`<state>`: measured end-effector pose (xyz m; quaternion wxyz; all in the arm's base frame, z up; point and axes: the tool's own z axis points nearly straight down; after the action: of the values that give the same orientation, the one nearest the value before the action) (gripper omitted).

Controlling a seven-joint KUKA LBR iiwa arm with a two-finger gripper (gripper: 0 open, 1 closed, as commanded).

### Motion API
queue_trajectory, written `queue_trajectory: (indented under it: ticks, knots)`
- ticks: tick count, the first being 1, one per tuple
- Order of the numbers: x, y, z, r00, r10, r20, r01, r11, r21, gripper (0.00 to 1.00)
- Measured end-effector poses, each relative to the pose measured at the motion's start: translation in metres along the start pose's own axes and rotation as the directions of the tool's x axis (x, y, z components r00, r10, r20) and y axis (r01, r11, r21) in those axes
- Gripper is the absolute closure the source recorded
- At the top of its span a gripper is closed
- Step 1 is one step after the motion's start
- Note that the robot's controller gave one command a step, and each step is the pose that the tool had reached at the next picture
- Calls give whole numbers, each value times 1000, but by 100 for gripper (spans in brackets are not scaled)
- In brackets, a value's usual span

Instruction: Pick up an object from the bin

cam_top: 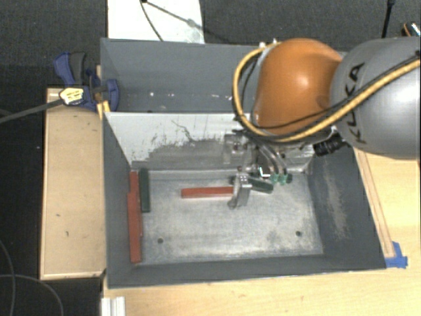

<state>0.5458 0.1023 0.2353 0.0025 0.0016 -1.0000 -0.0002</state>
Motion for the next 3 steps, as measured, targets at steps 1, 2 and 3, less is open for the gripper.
queue_trajectory:
  ticks: [1,2,3]
  knots:
    - [-27,-65,152,1000,18,0,-18,1000,2,0]
    - [-44,-56,165,999,-32,10,32,999,0,0]
    - [-44,-56,164,1000,-27,11,27,1000,-1,100]
